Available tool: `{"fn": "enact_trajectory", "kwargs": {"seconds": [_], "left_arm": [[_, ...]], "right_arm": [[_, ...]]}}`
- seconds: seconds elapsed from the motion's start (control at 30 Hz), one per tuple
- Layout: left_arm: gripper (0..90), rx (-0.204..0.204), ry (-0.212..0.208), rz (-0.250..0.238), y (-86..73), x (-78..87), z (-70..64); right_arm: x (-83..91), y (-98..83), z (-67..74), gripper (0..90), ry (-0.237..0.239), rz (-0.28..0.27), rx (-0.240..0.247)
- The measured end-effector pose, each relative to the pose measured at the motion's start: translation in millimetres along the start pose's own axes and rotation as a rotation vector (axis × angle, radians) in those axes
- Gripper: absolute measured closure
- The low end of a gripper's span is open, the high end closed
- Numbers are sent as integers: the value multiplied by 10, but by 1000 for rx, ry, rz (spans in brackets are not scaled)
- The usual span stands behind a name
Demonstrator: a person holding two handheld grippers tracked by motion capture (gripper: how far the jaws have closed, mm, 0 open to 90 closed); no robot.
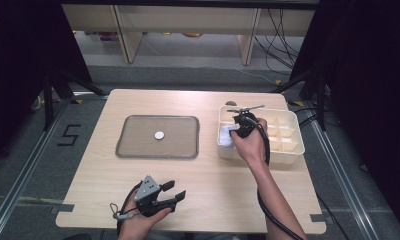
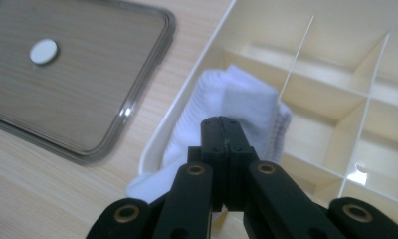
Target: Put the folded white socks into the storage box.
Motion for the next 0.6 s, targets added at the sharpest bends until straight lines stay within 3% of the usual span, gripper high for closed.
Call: {"fn": "enact_trajectory", "kwargs": {"seconds": [0.03,0.07,0.1,0.13,0.17,0.23,0.27,0.33,0.37,0.43,0.5,0.6], "left_arm": [[419,-2,0,1,0,1,4],[419,1,-3,-4,1,-2,4],[419,-1,-2,-2,0,1,8],[419,-4,-4,0,0,1,10],[419,-3,-1,-1,-1,1,11],[419,2,8,10,-8,6,6],[419,3,7,9,-8,3,2],[419,-4,2,10,-8,2,-3],[419,-3,2,10,-10,0,-5],[419,-6,5,16,-13,4,-1],[419,-11,3,17,-13,3,2],[419,0,4,9,-10,3,-4]], "right_arm": [[-48,-12,0,900,-2,-3,22],[-79,-40,13,900,-3,27,14],[-111,-47,22,900,12,24,21],[-114,-64,45,900,5,54,-13],[-126,-74,45,900,-4,67,-12],[-152,-56,35,900,15,42,34],[-132,-81,47,900,-8,97,-4],[-141,-80,58,900,-2,107,-8],[-174,-73,36,900,7,76,41],[-173,-89,83,900,8,115,8],[-203,-103,96,900,26,116,30],[-255,-135,162,900,39,142,22]]}}
Point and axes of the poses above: each handheld gripper's, and its own axes: x roughly backward along the jaws, y roughly out of its top, z roughly to its left, the point moved 7 cm from there along -x, roughly forward along the jaws, and after that the axes turned 15 degrees about -y, right-handed, at the moved point
